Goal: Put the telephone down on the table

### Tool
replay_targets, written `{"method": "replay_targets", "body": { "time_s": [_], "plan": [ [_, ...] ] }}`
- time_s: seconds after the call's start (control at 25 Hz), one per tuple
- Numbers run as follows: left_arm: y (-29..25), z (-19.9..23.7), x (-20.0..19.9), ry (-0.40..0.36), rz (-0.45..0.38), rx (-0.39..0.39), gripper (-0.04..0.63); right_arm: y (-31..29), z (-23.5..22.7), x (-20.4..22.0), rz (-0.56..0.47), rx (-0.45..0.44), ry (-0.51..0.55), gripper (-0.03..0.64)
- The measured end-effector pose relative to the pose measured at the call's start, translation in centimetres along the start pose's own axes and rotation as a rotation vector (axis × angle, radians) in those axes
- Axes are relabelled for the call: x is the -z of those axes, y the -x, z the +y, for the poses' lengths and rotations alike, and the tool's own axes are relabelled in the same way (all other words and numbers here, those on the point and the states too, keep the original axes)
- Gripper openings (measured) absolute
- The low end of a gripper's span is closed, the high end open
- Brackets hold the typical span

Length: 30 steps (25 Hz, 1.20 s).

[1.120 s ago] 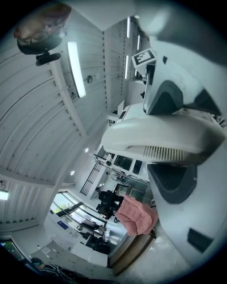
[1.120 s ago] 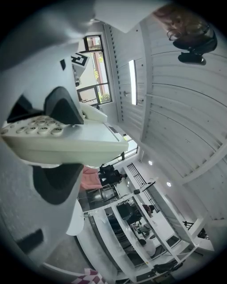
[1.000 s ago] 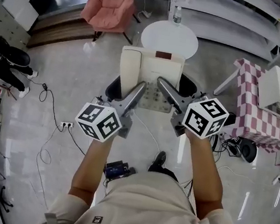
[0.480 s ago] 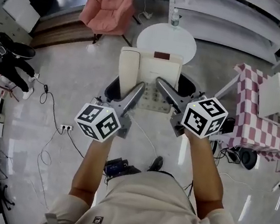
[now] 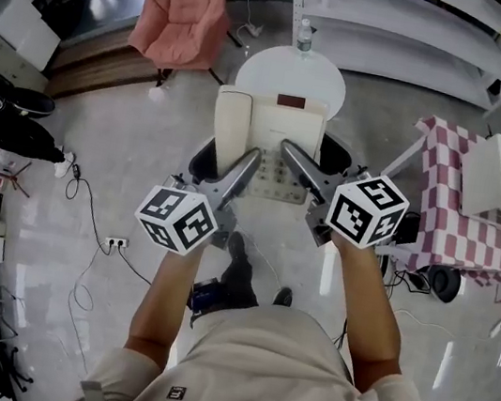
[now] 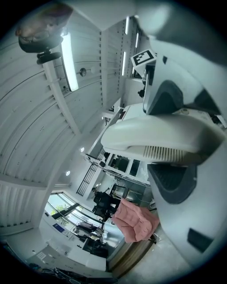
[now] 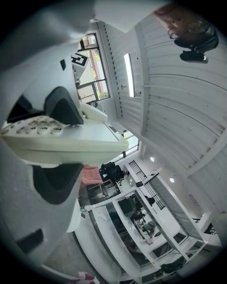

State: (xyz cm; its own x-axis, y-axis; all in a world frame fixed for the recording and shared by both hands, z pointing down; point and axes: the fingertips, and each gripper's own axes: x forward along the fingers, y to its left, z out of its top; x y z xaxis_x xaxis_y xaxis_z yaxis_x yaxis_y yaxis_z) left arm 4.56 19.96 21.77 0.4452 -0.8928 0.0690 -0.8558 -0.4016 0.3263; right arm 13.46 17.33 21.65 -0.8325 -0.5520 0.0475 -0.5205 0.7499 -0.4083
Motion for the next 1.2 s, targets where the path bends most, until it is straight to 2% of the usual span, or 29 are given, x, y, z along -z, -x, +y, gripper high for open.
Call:
{"method": "replay_targets", "body": {
  "time_s": [0.4,0.64,1.2],
  "plan": [
    [-8.6,7.8,-3.7,0.014,0.035,0.134,0.325,-8.6,-5.7,-3.6,-0.032,0.13,0.002,0.258],
    [-12.9,12.1,-5.3,0.009,0.068,0.184,0.325,-13.3,-8.7,-4.9,-0.047,0.182,-0.022,0.258],
    [-17.1,18.6,-7.9,0.013,0.086,0.26,0.325,-20.4,-11.0,-6.8,-0.06,0.254,-0.011,0.258]
  ]
}}
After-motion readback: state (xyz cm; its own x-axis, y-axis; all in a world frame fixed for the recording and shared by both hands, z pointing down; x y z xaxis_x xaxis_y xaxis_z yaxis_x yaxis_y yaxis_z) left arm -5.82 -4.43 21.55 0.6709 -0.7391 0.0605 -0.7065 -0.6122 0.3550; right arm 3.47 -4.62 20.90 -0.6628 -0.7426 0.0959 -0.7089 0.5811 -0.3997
